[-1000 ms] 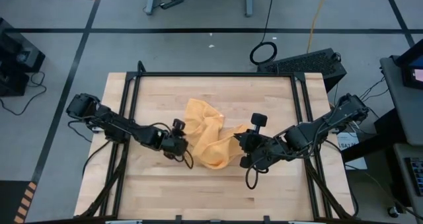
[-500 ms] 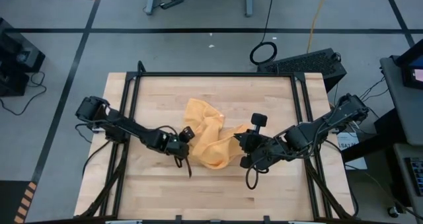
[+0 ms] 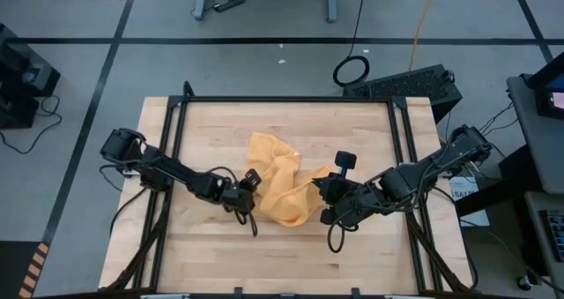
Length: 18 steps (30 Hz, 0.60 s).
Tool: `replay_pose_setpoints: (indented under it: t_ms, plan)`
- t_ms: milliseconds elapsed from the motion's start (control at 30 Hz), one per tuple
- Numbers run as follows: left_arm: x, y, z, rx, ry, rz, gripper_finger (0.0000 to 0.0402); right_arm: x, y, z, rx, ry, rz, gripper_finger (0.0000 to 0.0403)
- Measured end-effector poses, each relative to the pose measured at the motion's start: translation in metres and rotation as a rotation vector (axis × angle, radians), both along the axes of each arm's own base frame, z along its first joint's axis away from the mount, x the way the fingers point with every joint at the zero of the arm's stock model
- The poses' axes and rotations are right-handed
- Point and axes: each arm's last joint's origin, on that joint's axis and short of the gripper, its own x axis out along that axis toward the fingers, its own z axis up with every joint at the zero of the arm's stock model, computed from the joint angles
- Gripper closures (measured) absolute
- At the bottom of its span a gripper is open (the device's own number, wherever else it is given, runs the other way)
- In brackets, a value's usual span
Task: Roll towel into tight, uniform cylinder
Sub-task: Roll the orange towel
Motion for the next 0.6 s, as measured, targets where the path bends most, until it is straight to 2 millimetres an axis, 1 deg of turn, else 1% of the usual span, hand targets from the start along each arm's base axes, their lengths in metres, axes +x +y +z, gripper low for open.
replay_pose_setpoints:
  t_ms: [133, 233, 367, 467, 533, 600]
  plan:
    - [-0.002, -0.001, 0.011, 0.017, -0.068, 0.057, 0.0393, 0.000, 0.000, -0.005, -0.004, 0.009, -0.001, 0.0403]
    - [-0.006, -0.003, 0.028, 0.033, -0.175, 0.137, 0.0397, -0.001, 0.000, -0.014, 0.007, 0.022, -0.014, 0.0403]
    - [-0.016, -0.004, 0.061, 0.050, -0.376, 0.261, 0.0398, -0.004, -0.001, -0.030, 0.034, 0.061, -0.037, 0.0403]
    - [-0.027, -0.004, 0.089, 0.063, -0.555, 0.368, 0.0398, -0.008, -0.003, -0.038, 0.054, 0.084, -0.086, 0.0403]
    - [-0.035, -0.004, 0.107, 0.039, -0.657, 0.402, 0.0398, -0.012, -0.006, -0.041, 0.059, 0.105, -0.130, 0.0403]
    - [-0.043, -0.005, 0.125, -0.023, -0.748, 0.406, 0.0399, -0.015, -0.008, -0.043, 0.054, 0.114, -0.178, 0.0403]
